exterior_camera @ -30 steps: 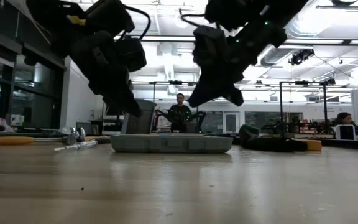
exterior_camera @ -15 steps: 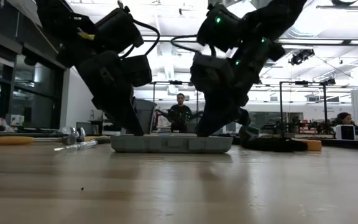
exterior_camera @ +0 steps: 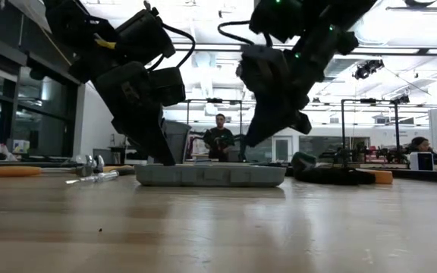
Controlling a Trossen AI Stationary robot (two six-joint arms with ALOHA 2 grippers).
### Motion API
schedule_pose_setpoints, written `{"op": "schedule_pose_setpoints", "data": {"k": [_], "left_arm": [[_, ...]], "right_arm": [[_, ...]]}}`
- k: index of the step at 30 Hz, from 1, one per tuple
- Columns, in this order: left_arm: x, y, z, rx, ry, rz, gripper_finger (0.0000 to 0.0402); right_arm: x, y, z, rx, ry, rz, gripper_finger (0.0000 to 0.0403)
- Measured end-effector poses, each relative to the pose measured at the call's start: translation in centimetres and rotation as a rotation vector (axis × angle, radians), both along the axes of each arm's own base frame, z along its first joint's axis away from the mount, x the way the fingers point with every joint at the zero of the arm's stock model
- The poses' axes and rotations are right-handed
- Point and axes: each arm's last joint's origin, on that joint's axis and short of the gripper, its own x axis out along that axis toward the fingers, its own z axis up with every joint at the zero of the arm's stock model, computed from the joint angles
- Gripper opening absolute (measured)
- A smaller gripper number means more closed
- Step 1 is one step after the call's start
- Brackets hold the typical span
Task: Prefit tool cases
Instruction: Put the yellow screwdriver handle into the gray toolbox
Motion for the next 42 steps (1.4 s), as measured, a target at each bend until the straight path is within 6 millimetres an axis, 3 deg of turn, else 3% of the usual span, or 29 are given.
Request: {"op": "schedule_pose_setpoints", "data": {"k": [3,8,11,15,25,35,42], "left_arm": [[0.0,0.0,0.0,0.003,0.0,0.002,0.0],[-0.1,0.0,-0.1,0.002,0.006,0.002,0.0],[-0.1,0.0,-0.1,-0.002,0.011,-0.002,0.0],[-0.2,0.0,-0.2,-0.003,0.022,-0.003,0.0],[-0.5,0.5,0.6,0.028,0.003,0.005,0.0],[-0.7,1.1,2.4,0.039,-0.073,0.012,0.0],[-0.4,1.1,0.3,0.039,0.009,0.003,0.0]], "right_arm": [[0.2,0.0,-0.9,-0.005,0.029,0.001,0.0],[0.8,0.0,-4.4,0.03,0.126,0.016,0.0],[0.9,0.1,-5.2,0.035,0.153,0.018,0.0],[0.8,0.0,-4.6,0.029,0.139,0.012,0.0],[0.1,-0.3,-1.0,-0.053,0.036,-0.046,0.0],[0.3,0.6,-0.8,-0.038,0.007,-0.038,0.0],[0.6,0.9,-1.9,-0.01,0.021,-0.041,0.0]]}}
